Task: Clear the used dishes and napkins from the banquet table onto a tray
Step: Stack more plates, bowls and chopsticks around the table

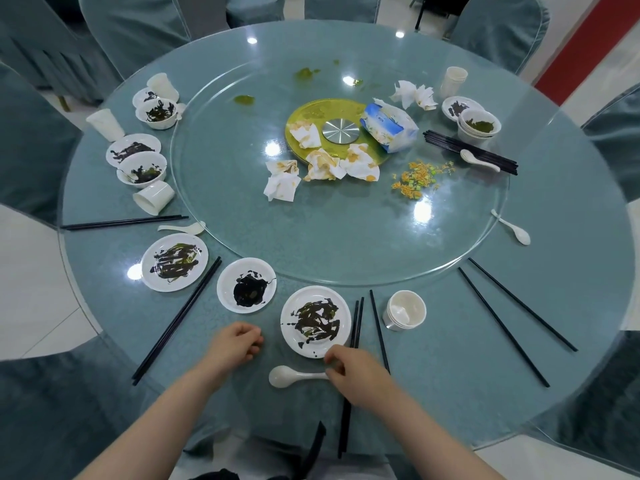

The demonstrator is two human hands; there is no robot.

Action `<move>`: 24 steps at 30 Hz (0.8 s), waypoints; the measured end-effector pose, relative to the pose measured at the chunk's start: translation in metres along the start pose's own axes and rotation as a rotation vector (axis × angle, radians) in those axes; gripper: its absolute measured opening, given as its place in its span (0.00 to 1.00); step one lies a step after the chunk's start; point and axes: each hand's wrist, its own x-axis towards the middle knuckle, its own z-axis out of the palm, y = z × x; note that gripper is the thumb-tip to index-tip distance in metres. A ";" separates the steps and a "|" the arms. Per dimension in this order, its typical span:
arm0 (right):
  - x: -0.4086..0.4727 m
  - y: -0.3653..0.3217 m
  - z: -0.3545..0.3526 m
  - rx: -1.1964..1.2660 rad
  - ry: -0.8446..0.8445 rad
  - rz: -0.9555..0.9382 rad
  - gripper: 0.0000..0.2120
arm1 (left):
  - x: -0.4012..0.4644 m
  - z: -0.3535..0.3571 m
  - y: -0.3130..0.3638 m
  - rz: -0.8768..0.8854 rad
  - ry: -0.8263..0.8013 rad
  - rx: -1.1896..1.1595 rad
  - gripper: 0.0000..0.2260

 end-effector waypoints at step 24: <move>0.025 0.002 -0.001 0.335 0.293 0.375 0.15 | 0.131 -0.157 0.001 -0.136 0.672 -0.204 0.21</move>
